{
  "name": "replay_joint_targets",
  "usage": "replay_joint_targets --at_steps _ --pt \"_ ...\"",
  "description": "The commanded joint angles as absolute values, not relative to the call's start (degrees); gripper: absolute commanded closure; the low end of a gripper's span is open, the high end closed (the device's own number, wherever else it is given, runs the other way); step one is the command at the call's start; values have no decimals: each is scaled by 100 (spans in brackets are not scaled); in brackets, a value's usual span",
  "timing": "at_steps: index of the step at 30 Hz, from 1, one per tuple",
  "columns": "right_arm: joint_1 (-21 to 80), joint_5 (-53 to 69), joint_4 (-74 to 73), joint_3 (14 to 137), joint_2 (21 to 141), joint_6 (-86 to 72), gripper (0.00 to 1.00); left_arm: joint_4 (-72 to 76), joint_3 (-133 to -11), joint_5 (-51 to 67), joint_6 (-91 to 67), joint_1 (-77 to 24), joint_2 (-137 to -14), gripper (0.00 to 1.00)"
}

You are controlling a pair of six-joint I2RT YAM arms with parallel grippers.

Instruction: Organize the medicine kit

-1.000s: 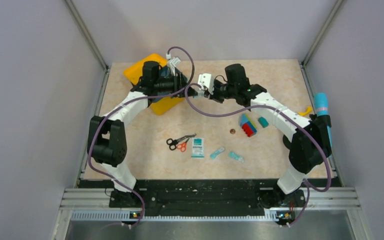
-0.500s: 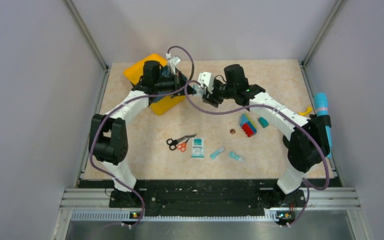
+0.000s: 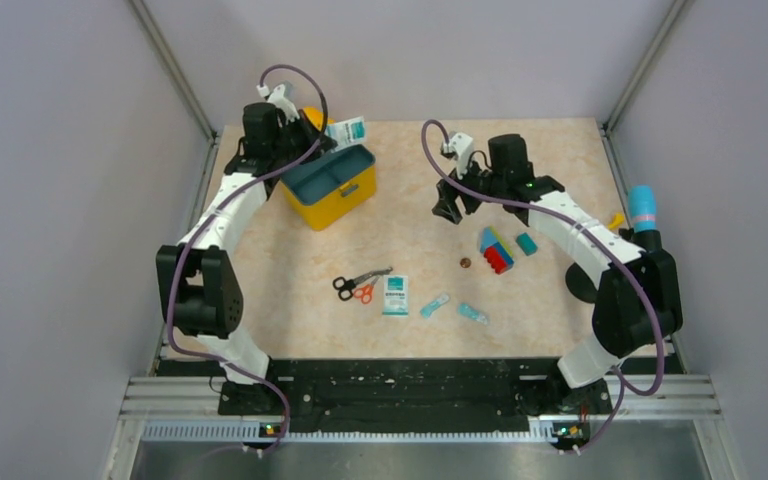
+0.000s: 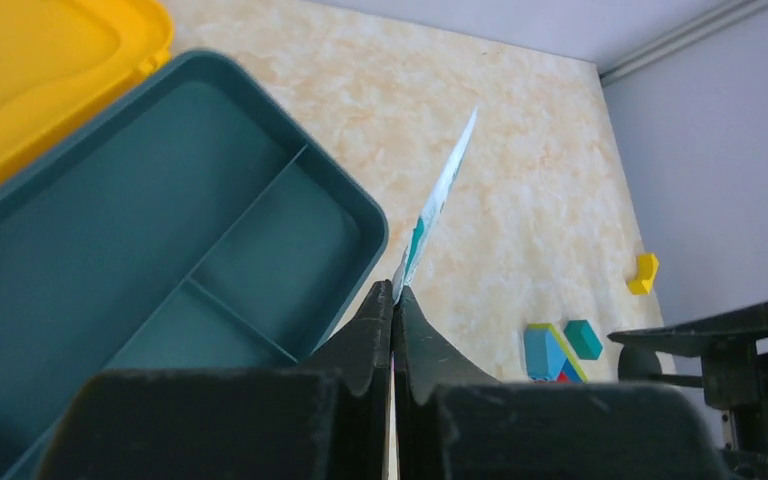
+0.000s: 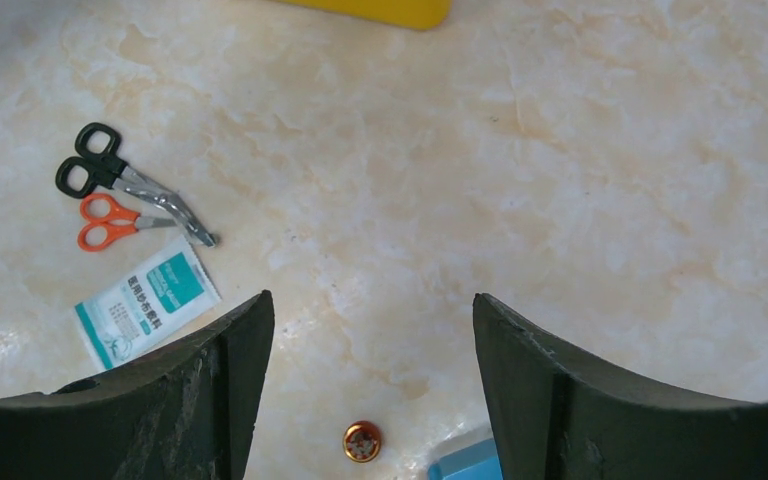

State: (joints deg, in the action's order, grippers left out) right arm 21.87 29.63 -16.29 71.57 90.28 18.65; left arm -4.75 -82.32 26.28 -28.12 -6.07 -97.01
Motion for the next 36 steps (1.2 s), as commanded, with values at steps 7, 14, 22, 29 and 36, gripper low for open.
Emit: replay_joint_targets --at_steps 7,14,22,29,36 --pt "2134 2836 -1786 7110 8780 1681 28 -1551 -8255 1153 -4594 -688 -9679 100" --pt "2107 2739 -1920 7137 8807 1816 28 -1538 -8231 1232 -5312 -686 -9935 100" --pt "2066 2594 -2118 7043 8752 2033 28 -1530 -8366 1391 -6003 -686 -10300 100" --pt "2047 2527 -2259 7029 8727 2156 28 -1473 -8501 1553 -6422 -694 -10596 100" --pt "2045 2480 -2284 6956 8709 2218 28 -1488 -8585 1562 -6580 -746 -10773 100"
